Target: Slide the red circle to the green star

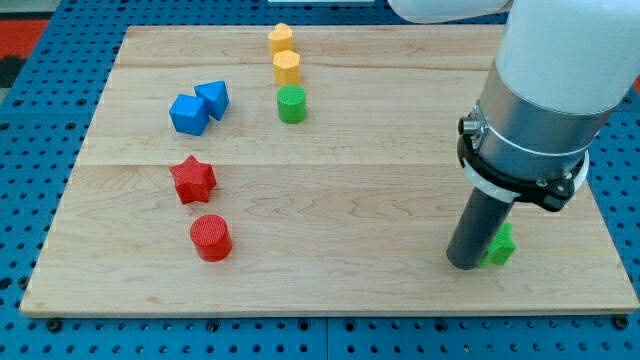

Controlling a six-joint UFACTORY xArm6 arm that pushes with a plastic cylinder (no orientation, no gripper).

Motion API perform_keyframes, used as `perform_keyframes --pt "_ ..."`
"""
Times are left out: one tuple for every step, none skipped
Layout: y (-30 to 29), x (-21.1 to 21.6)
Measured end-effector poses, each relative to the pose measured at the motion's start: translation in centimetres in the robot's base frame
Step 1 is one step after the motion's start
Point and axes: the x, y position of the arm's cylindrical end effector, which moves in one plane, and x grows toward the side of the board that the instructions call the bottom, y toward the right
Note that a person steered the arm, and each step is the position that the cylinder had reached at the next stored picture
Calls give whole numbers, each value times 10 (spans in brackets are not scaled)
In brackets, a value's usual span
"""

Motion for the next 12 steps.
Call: perform_keyframes --pt "-11 15" --pt "-85 29" --pt "-183 37" --pt "-288 20" --pt "-248 -38" --pt "-148 -50" --pt "-136 -54" --pt "-119 -64" --pt "-151 -71" --pt "-149 -96" --pt "-95 -113" --pt "-25 -97"
